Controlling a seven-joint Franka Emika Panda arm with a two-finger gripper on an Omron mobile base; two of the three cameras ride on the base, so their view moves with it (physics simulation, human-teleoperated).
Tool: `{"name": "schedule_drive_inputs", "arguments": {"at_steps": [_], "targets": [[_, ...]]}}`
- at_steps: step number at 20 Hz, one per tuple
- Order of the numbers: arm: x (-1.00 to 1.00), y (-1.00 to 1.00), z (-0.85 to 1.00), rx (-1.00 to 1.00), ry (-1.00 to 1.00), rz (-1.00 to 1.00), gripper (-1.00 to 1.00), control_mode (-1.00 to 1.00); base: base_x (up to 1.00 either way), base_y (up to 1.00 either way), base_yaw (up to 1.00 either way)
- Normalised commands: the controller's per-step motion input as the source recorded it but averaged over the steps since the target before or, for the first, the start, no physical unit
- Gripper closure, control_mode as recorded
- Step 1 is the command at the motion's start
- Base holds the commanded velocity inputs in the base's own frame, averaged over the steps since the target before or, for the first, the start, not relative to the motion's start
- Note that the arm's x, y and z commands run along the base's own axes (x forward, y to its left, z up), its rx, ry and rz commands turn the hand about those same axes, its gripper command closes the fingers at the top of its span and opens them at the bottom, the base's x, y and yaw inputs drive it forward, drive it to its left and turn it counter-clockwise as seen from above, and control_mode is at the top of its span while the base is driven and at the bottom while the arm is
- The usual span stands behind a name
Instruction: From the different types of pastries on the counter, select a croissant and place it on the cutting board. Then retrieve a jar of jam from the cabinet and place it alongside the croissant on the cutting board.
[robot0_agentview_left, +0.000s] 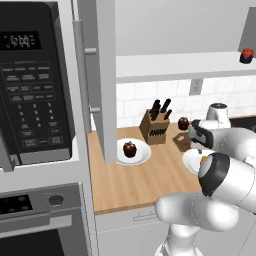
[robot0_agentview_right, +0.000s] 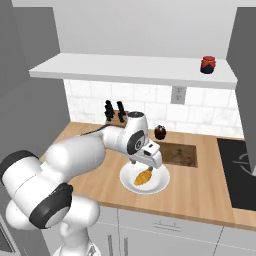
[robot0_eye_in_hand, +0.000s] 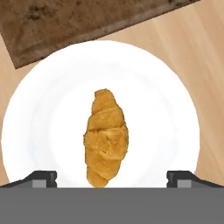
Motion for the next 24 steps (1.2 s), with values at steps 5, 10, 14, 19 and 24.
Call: {"name": "schedule_drive_inputs", "arguments": {"at_steps": [5, 10, 14, 19, 24], "targets": [[0.00, 0.00, -0.31, 0.00, 0.02, 0.00, -1.00, -1.00, 0.00, 0.00, 0.00], [0.00, 0.00, -0.33, 0.00, 0.03, 0.00, -1.00, -1.00, 0.00, 0.00, 0.00], [0.00, 0.00, -0.27, 0.00, 0.00, 0.00, -1.00, -1.00, 0.00, 0.00, 0.00], [0.00, 0.00, -0.21, 0.00, 0.01, 0.00, -1.00, -1.00, 0.00, 0.00, 0.00], [0.00, 0.00, -0.19, 0.00, 0.02, 0.00, -1.00, -1.00, 0.00, 0.00, 0.00]]}}
